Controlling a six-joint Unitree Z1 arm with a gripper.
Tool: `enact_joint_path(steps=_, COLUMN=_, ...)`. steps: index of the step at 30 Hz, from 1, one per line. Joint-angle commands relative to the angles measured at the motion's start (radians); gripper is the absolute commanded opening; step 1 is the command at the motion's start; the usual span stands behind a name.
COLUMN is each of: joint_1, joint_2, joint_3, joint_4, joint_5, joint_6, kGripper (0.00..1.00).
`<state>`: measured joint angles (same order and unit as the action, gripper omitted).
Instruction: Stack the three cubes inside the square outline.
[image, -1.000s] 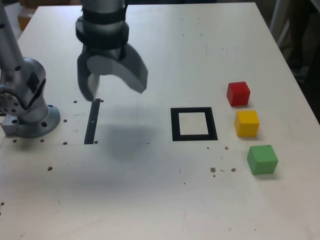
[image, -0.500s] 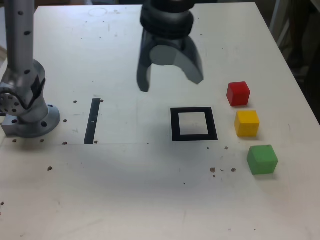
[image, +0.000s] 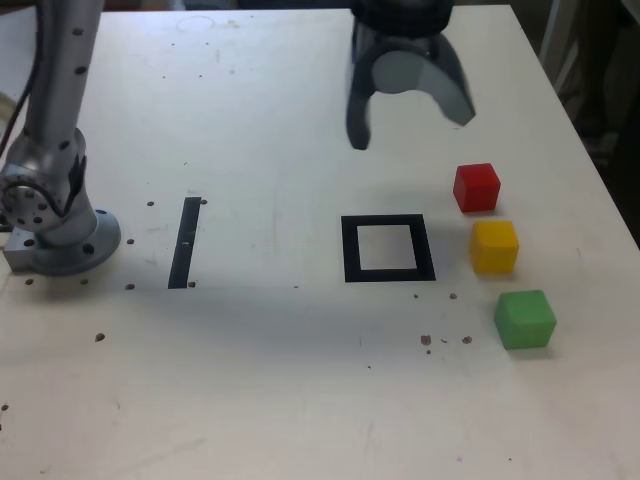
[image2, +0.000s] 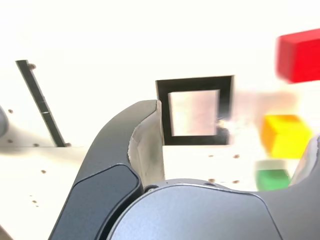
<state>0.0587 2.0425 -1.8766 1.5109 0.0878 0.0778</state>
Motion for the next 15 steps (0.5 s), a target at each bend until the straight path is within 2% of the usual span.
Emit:
enact_joint_path(steps=1, joint_1=0.003, joint_2=0.045, joint_3=-0.060, joint_4=0.029, joint_5=0.007, joint_6=0.006, kGripper=0.99)
enact_joint_path(steps=7, joint_1=0.006, joint_2=0.165, joint_3=-0.182, joint_4=0.073, joint_5=0.027, joint_6=0.014, kGripper=0.99)
enact_joint_path(steps=15, joint_1=0.008, joint_2=0.304, joint_3=-0.297, joint_4=0.074, joint_5=0.053, joint_6=0.014, kGripper=0.97)
